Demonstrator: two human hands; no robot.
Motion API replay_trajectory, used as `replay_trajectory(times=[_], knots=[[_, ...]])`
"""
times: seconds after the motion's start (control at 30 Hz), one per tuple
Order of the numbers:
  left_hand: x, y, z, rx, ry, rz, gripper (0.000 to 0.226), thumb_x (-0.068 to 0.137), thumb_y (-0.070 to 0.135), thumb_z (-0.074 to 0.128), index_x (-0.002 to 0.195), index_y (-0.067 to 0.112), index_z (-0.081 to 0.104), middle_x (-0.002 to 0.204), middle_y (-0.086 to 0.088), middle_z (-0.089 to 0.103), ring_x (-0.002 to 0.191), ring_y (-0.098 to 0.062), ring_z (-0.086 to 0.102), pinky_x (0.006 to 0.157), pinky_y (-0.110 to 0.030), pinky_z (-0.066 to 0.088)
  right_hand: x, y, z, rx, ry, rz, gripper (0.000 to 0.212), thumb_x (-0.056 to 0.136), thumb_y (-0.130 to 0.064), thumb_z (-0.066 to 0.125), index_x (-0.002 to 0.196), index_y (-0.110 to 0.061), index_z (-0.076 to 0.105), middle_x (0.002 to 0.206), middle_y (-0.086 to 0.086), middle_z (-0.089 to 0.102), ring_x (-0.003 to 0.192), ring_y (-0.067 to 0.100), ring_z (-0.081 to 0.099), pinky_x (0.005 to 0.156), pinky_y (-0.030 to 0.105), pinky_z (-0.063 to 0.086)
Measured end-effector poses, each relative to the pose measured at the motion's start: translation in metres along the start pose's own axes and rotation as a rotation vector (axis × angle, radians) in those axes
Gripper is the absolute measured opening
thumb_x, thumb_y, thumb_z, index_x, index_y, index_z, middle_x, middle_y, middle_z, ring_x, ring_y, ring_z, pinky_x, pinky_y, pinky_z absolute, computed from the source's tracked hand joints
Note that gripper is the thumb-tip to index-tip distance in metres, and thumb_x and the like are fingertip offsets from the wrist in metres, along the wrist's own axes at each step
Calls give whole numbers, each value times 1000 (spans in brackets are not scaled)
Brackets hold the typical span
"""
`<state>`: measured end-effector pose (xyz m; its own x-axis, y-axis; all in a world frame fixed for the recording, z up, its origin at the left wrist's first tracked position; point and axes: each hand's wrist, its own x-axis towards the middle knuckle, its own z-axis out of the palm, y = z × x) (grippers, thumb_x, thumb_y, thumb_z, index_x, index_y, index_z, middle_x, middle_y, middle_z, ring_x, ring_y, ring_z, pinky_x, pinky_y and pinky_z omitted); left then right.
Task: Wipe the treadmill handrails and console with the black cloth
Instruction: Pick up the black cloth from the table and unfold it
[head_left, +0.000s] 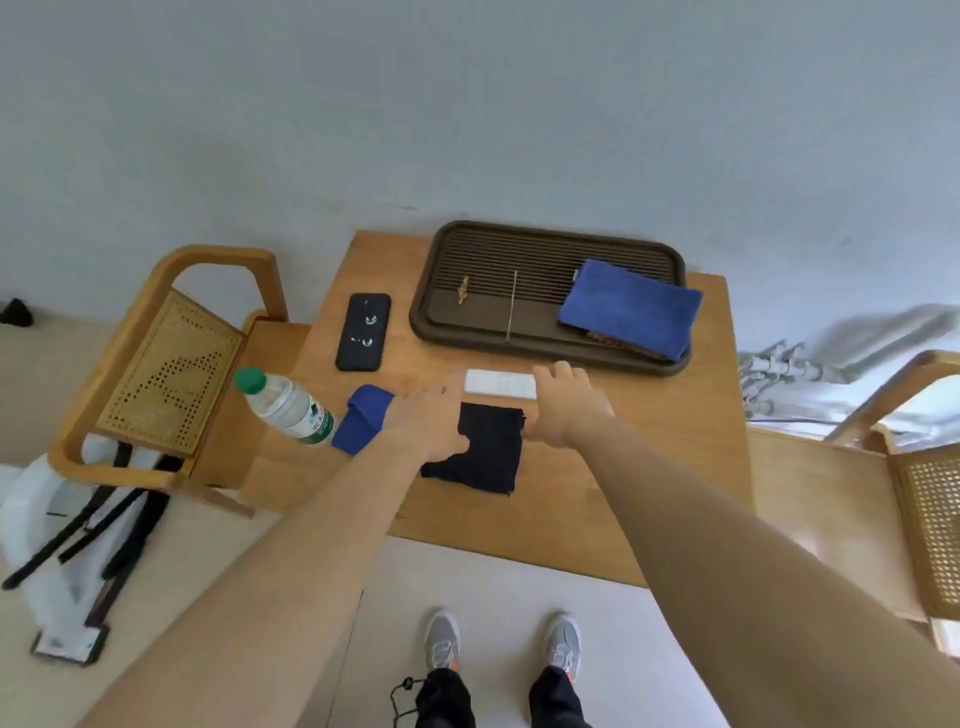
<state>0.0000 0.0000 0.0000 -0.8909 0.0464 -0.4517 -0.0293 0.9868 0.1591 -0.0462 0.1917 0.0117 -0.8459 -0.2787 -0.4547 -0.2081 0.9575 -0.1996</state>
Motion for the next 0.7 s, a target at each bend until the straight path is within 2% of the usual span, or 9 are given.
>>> replay_trajectory(times=[0.1,0.2,0.27,0.37,0.43,0.5,0.53,0.6,0.7], knots=[[13,-4,37,-27,-90,-46,72,87,33,68,149,19,34,144,-6,45,125,-29,48,86,-43,51,12,1,47,107,-104,42,76,78,-41,76,140,-19,39,140,10,42,130,33,39,100,46,46],[24,-11,72,-83,-137,-81,77,90,27,68,154,23,26,159,-6,27,137,-32,38,92,-46,51,22,0,92,202,-174,93,66,91,-37,63,146,-18,33,144,11,39,129,33,42,100,50,47],[31,-15,85,-84,-133,-81,78,91,25,67,155,24,23,160,-6,21,137,-34,37,90,-45,52,28,-1,109,231,-182,95,64,95,-35,56,150,-18,29,146,13,37,130,35,42,102,52,46],[35,-17,99,-73,-69,-69,65,91,18,67,148,23,36,144,-8,38,118,-30,52,74,-38,51,32,-1,127,265,-141,100,67,95,-34,57,152,-18,28,146,12,37,127,36,46,100,50,48],[33,-19,100,-115,-35,-41,43,91,16,66,130,24,51,127,-3,52,104,-25,58,68,-35,47,31,-2,129,350,-102,136,63,93,-29,62,148,-17,35,141,10,44,119,32,53,94,46,52],[29,-21,100,-162,-55,-28,19,91,16,64,106,28,61,110,2,62,93,-21,60,69,-35,50,30,-4,130,481,-68,190,53,91,-22,66,139,-16,45,124,7,58,105,25,60,86,41,55],[26,-22,99,-193,-80,-33,15,91,17,64,98,29,62,103,4,65,89,-19,61,71,-36,53,28,-6,128,542,-59,221,48,90,-18,67,134,-17,48,111,4,63,98,21,61,80,37,55],[21,-24,95,-266,-131,-31,14,89,18,65,92,31,63,96,7,66,87,-17,62,74,-38,57,24,-9,121,665,-43,269,43,88,-11,67,128,-17,51,93,-2,62,86,14,59,70,28,51],[13,-29,84,-416,-167,-29,10,89,22,67,94,30,62,94,8,66,86,-14,62,79,-41,58,11,-23,100,895,0,300,38,86,-7,69,119,-17,54,88,0,59,79,12,58,64,27,50]])
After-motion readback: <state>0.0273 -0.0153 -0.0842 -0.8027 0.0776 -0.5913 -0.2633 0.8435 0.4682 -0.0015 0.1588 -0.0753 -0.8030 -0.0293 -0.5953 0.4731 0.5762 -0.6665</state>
